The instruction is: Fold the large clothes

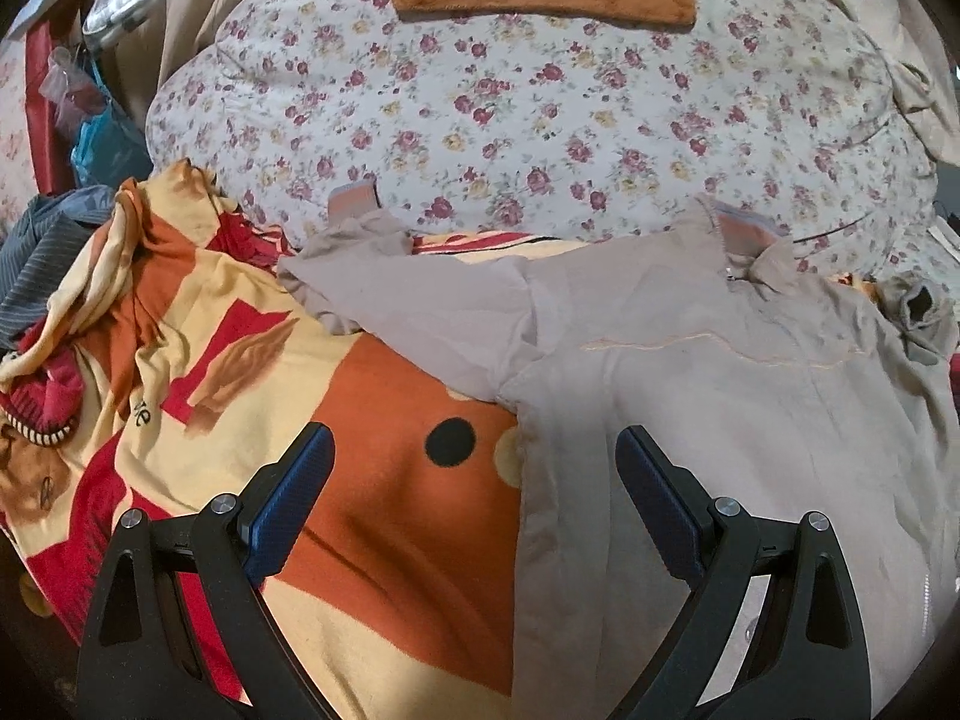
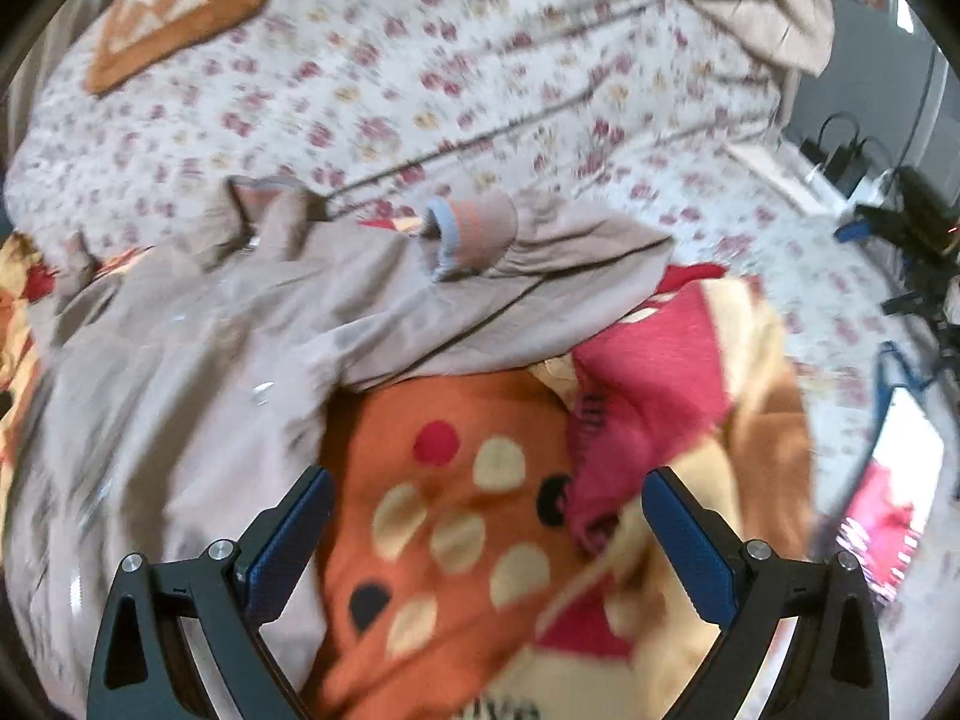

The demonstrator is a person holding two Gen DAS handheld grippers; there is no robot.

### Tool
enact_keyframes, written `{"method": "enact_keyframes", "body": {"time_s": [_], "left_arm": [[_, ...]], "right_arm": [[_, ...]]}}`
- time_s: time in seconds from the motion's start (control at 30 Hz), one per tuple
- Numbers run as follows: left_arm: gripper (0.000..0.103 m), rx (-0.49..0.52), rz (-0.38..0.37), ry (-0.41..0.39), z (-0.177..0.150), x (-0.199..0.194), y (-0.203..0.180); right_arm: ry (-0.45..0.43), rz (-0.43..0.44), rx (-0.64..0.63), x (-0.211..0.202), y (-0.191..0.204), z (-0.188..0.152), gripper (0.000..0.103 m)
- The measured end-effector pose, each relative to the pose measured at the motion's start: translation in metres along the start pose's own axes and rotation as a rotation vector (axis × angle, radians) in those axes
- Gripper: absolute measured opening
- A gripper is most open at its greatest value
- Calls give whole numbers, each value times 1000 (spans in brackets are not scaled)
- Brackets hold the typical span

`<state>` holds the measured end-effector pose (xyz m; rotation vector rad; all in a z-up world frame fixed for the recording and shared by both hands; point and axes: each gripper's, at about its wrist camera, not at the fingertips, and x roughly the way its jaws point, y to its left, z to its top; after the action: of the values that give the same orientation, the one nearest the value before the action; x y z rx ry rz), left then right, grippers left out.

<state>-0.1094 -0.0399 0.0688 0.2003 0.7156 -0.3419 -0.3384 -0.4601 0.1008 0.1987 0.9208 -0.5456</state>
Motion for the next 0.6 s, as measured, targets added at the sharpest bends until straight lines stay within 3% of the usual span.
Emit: {"method": "enact_keyframes", "body": {"time_s": [0.2, 0.4, 0.6], "left_arm": [[95, -20, -18, -2, -1, -9, 6], [95, -46, -26, -8, -3, -15, 13], [95, -78, -31, -2, -1, -14, 15]], "right_arm": [[-23, 4, -80, -68, 9, -20, 101], [-53, 107, -78, -135, 9, -30, 102], [-67, 213, -84, -142, 43, -21, 102]]}}
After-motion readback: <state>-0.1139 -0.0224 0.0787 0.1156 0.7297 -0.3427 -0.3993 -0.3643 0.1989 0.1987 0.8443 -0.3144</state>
